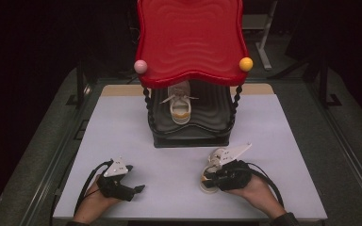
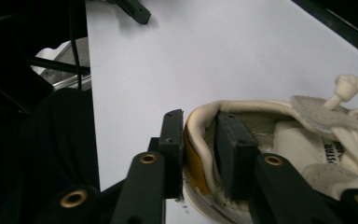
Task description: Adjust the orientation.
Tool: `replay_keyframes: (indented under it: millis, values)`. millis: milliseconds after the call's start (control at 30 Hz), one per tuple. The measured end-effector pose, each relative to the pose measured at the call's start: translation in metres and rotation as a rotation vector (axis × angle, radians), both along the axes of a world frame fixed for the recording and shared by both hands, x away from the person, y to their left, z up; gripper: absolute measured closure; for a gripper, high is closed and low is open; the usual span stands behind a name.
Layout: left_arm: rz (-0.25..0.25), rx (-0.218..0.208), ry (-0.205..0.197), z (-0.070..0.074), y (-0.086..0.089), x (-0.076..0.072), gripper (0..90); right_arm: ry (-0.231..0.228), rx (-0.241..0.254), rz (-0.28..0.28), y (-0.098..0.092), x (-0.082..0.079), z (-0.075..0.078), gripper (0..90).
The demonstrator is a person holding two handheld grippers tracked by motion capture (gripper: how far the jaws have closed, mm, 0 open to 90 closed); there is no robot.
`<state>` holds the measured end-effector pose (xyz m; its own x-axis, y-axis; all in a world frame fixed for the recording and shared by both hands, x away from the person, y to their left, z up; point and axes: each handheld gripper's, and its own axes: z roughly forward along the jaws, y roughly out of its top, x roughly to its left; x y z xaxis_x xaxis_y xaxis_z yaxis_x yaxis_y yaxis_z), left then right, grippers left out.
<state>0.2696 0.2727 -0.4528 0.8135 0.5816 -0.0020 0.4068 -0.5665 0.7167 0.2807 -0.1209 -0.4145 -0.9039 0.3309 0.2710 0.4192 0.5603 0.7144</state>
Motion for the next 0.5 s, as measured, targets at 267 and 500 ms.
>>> replay_keyframes:
  millis: [267, 500]
  values:
    - [0.000, 0.000, 0.000, 0.000, 0.000, 0.000, 13.3, -0.050, -0.050, 0.040, 0.006, -0.010, 0.005, 78.3]
    - [0.000, 0.001, 0.000, 0.000, 0.000, 0.000, 13.3, -0.066, -0.049, 0.097, 0.016, -0.024, 0.016, 78.2]
